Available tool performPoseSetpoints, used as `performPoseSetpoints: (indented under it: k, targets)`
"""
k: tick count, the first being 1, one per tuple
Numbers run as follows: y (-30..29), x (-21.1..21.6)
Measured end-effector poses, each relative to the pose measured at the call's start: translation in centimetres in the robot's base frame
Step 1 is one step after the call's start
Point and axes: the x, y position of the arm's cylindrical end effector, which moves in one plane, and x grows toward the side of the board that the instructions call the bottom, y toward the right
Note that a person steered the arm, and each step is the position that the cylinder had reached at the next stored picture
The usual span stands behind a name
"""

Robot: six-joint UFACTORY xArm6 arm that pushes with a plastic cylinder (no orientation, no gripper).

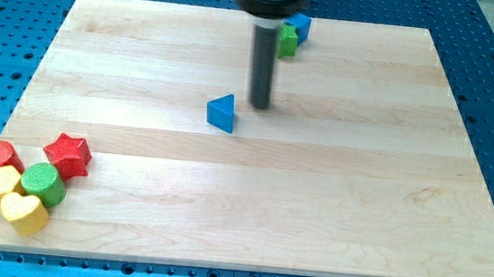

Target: Move the blue triangle towards the green star

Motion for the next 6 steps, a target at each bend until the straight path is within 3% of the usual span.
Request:
performPoseSetpoints:
  k: [1, 2, 4, 5, 6]
  targets:
    - [2.1, 7.0]
    - [-6.7, 9.5]
    - [-6.2, 2.0]
    - [-5.3, 1.4]
    - [-9.3, 2.9]
